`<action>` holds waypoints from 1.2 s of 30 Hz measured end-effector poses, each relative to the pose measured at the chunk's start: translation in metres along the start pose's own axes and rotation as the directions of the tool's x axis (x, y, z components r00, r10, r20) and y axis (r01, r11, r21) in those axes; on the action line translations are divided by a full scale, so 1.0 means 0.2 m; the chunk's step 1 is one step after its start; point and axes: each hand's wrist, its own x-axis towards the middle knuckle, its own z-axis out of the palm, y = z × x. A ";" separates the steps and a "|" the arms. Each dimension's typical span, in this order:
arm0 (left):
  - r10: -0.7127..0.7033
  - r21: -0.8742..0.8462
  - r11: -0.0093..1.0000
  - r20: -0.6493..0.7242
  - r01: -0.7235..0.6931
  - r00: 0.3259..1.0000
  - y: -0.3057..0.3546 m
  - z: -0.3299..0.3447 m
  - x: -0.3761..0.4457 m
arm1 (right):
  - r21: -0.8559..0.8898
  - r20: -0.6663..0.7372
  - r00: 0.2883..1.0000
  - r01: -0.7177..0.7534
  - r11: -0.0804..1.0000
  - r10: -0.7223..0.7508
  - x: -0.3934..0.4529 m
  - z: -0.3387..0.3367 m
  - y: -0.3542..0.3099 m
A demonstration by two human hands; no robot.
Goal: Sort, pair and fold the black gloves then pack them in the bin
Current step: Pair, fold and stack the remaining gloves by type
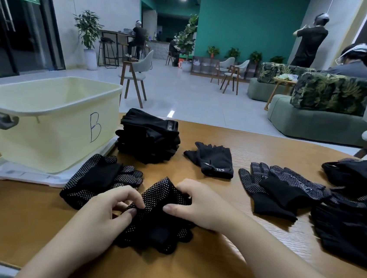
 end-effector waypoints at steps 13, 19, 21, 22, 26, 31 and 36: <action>-0.173 -0.364 0.928 -0.247 0.074 0.954 -0.05 -0.16 0.08 | 0.362 -0.246 0.965 0.006 0.932 0.089 0.28 0.05 -0.27; -0.230 -0.257 0.956 -0.369 0.140 0.900 -0.21 -0.29 0.17 | 0.497 -0.131 0.970 -0.115 0.860 0.205 0.45 0.13 -0.40; -0.264 -0.192 0.960 -0.365 0.206 0.893 -0.26 -0.31 0.19 | 0.472 -0.075 0.972 -0.163 0.866 0.224 0.46 0.17 -0.42; -0.274 -0.146 0.961 -0.359 0.236 0.892 -0.28 -0.31 0.19 | 0.437 -0.054 0.969 -0.193 0.879 0.240 0.45 0.19 -0.43; -0.229 0.131 0.941 -0.426 0.311 0.875 -0.28 -0.30 0.20 | 0.339 -0.056 0.975 -0.184 0.922 0.215 0.45 0.25 -0.40; 0.064 0.501 0.855 -0.355 0.133 0.933 -0.22 -0.21 0.22 | 0.267 -0.064 0.974 -0.195 0.944 0.219 0.47 0.30 -0.34; -0.104 0.638 0.756 -0.102 0.145 0.989 -0.20 -0.05 0.20 | 0.176 -0.148 0.979 -0.112 0.978 0.138 0.41 0.32 -0.28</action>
